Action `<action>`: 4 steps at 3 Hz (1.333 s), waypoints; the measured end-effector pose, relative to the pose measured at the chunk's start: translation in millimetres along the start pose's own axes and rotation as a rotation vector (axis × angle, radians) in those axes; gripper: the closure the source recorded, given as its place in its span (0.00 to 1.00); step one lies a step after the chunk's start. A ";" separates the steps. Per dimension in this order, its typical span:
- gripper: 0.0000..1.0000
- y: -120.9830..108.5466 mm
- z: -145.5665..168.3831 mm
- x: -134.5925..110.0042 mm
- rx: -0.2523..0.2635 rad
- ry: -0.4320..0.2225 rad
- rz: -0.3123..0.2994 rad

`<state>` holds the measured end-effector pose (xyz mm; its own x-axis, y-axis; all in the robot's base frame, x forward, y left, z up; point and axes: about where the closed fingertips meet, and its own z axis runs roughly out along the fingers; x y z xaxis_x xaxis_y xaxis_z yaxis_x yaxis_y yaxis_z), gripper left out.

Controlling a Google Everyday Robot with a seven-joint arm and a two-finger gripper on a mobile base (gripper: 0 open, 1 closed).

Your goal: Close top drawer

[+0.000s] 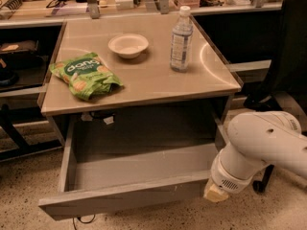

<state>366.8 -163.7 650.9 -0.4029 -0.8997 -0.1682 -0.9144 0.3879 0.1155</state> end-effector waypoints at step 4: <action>0.35 -3.8 -0.7 -4.4 0.004 -0.001 -0.008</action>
Offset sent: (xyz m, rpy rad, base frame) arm 0.0053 0.0023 0.0009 0.0002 -0.0056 0.0071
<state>372.1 -161.3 651.8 -0.3955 -0.9025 -0.1705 -0.9178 0.3814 0.1103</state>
